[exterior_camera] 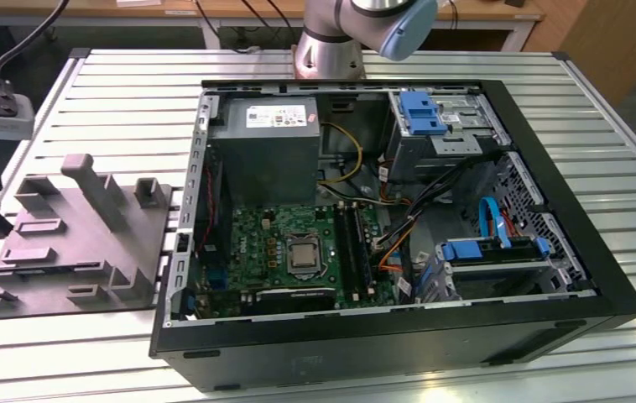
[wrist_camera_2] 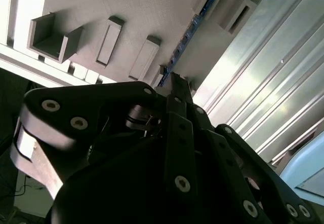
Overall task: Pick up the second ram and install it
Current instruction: 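Pick up the second ram and move it above second insertion slot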
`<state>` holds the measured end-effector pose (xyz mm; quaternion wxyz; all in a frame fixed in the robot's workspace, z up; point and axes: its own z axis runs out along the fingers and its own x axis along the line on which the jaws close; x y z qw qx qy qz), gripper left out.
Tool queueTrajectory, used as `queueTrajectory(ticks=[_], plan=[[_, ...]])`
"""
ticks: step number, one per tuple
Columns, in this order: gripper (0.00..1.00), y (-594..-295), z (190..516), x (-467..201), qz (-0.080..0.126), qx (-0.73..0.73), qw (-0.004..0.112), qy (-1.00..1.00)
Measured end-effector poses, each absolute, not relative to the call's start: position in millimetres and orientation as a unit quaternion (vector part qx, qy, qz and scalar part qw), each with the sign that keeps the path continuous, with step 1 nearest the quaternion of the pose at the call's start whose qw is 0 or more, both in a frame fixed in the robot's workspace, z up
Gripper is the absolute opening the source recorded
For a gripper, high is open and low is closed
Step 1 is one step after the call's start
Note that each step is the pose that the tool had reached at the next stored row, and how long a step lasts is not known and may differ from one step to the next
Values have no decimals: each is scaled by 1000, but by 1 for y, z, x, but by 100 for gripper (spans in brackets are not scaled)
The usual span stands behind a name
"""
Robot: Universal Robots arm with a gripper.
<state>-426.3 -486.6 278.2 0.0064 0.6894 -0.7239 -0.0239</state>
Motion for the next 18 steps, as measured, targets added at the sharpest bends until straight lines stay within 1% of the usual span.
queueTrajectory(ticks=[18], plan=[[10,-487,263,-426,-22,690,4,-724]])
